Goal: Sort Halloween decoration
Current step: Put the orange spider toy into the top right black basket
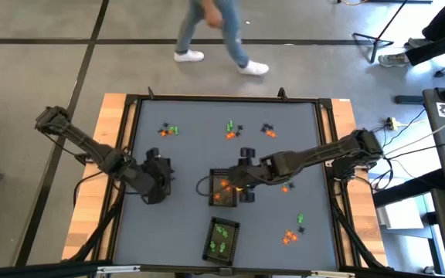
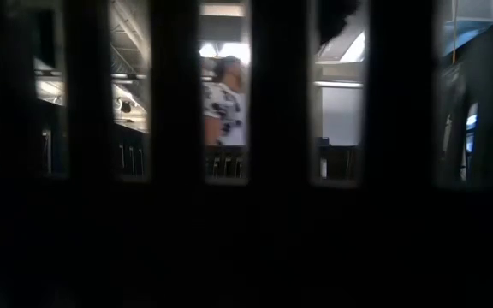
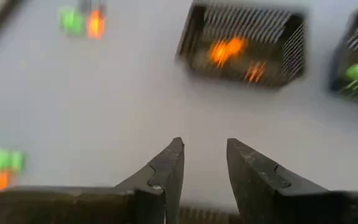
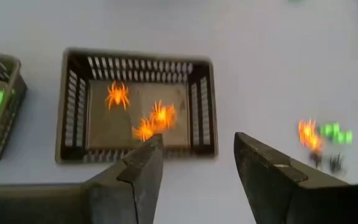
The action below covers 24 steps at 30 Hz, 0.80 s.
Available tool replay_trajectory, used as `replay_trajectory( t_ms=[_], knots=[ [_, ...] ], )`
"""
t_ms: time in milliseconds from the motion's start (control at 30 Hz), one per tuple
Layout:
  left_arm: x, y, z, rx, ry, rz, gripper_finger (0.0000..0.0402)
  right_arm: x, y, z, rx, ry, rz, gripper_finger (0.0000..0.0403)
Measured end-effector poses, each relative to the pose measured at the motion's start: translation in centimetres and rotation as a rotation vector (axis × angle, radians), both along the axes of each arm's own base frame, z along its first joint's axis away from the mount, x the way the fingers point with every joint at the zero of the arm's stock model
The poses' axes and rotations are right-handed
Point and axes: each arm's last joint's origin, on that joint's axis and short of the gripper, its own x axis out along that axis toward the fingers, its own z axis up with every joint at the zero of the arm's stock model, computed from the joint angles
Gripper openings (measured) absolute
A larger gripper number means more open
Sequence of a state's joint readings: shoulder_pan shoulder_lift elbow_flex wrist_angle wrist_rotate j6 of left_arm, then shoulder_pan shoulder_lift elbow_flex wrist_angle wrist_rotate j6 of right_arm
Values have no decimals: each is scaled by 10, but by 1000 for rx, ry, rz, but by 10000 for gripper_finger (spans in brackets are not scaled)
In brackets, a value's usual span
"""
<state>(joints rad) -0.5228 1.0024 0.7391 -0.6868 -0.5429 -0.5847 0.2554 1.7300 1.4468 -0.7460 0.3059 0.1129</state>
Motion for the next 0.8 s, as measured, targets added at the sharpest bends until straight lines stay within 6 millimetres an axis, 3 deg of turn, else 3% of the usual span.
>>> replay_trajectory(
  t_ms=[167,367,467,667,800],
  knots=[
    [6,-15,4,95,-182,-74,114,-49,-13,-10,64,22,-116,193],
    [9,-20,-16,112,-330,-168,114,-116,-30,-29,184,-1,-312,193],
    [7,-15,-27,83,-392,-176,114,-140,-36,-43,249,10,-408,193],
    [0,-2,-29,56,-525,-182,114,-157,-42,-66,241,22,-509,193],
    [-6,20,-17,134,-515,-6,114,-149,-45,-68,190,-34,-514,193]
  ],
)
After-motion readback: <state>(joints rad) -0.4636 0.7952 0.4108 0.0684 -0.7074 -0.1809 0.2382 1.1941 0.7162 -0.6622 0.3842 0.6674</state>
